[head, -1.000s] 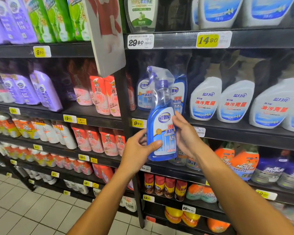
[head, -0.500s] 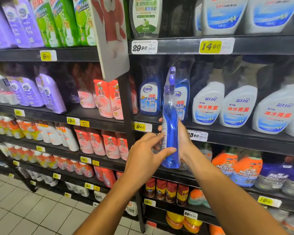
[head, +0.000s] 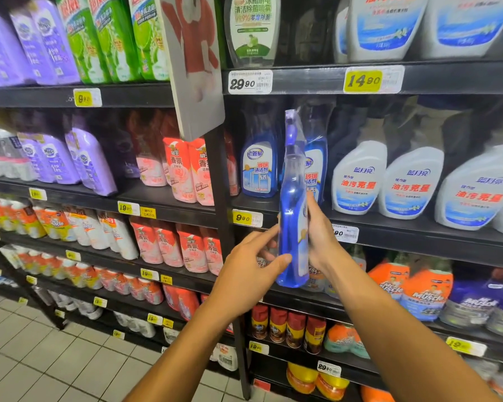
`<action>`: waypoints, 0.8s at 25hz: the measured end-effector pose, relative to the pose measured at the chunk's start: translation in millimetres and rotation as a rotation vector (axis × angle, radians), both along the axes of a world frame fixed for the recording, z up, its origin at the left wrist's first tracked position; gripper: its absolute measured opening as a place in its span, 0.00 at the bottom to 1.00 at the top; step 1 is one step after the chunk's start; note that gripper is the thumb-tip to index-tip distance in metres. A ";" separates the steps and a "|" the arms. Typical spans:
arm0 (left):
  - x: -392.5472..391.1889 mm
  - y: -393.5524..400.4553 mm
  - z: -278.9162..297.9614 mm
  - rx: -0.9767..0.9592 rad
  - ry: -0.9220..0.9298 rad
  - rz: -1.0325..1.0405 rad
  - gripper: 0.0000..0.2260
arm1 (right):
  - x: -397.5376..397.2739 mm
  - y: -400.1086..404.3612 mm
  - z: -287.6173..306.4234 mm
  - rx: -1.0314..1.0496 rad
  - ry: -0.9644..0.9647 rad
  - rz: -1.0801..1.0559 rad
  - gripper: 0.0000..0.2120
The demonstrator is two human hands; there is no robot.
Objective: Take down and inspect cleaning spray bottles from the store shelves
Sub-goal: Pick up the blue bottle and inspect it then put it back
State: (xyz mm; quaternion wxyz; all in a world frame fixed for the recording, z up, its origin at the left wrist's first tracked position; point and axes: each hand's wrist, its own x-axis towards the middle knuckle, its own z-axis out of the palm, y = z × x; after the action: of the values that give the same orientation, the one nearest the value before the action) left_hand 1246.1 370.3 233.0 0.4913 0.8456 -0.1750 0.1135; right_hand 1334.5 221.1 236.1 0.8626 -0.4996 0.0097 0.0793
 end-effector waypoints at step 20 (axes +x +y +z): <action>94.7 30.6 -36.4 -0.099 -0.103 0.188 0.19 | -26.9 -43.2 11.3 -1.206 -1.003 0.044 0.22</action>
State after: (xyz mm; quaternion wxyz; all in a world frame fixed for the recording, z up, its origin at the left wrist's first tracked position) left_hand 1340.8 400.9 196.6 0.5099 0.8261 -0.1139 0.2110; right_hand 1307.6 177.9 247.4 0.3417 -0.8580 -0.3495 -0.1579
